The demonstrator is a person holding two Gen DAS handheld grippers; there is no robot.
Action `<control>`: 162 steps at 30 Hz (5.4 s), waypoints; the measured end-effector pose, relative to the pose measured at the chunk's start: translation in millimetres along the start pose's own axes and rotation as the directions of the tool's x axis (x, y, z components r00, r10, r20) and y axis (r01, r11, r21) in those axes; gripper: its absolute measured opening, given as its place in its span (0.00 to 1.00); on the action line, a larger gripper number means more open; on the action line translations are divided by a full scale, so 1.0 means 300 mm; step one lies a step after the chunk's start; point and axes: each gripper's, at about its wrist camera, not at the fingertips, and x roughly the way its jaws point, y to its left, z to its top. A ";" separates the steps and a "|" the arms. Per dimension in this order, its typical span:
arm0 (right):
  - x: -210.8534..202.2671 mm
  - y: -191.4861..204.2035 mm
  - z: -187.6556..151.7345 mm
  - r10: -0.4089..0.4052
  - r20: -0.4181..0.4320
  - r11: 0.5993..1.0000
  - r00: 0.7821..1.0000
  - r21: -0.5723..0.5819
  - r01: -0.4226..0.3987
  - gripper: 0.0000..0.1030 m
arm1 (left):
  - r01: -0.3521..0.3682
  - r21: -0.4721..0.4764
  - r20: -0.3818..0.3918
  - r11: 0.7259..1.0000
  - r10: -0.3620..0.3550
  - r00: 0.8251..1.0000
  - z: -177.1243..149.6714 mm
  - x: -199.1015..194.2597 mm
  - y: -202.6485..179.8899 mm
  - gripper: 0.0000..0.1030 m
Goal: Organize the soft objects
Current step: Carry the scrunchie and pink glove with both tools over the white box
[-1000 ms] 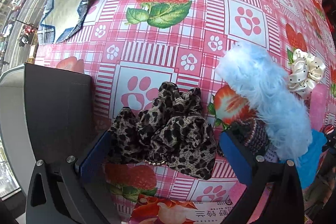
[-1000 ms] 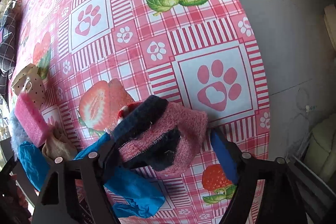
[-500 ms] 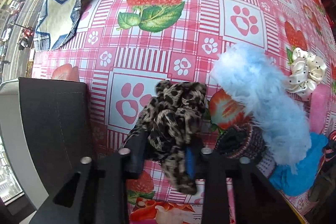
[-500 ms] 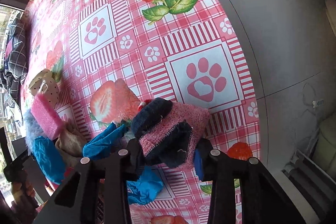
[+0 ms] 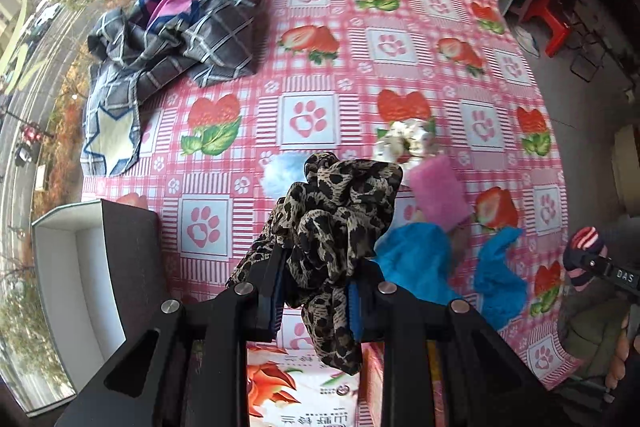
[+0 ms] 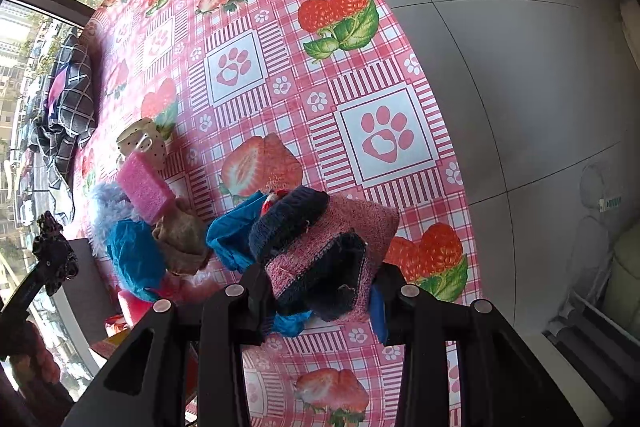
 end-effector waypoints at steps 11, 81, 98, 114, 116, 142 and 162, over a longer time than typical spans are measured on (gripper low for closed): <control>-0.116 0.024 -0.136 -0.049 0.027 0.992 0.998 -0.119 0.052 0.37 | 0.092 0.294 0.038 0.951 -0.108 0.993 -0.118 -0.214 -0.381 0.27; -0.206 0.769 -0.854 -0.031 0.164 0.823 0.986 -0.556 0.119 0.37 | 0.143 0.099 0.240 0.985 -0.163 0.957 -0.661 -0.423 0.393 0.27; -0.206 1.039 -0.825 0.020 0.147 0.743 0.989 -0.664 0.084 0.37 | 0.097 -0.141 0.241 0.985 -0.061 0.969 -0.663 -0.390 0.657 0.27; -0.141 1.204 -0.878 0.026 0.075 0.670 0.997 -0.741 0.038 0.37 | 0.056 -0.265 0.197 0.962 -0.003 0.980 -0.693 -0.359 0.780 0.27; -0.138 1.220 -0.883 0.029 0.072 0.662 0.997 -0.748 0.035 0.37 | 0.053 -0.274 0.193 0.960 0.001 0.981 -0.698 -0.357 0.790 0.27; -0.096 1.366 -0.948 0.041 0.031 0.569 0.999 -0.822 0.002 0.37 | 0.019 -0.368 0.150 0.929 0.039 0.988 -0.740 -0.332 0.880 0.27; -0.036 1.458 -0.948 0.074 -0.060 0.591 0.995 -0.801 -0.092 0.37 | -0.034 -0.490 0.065 0.871 0.075 0.995 -0.801 -0.251 1.029 0.27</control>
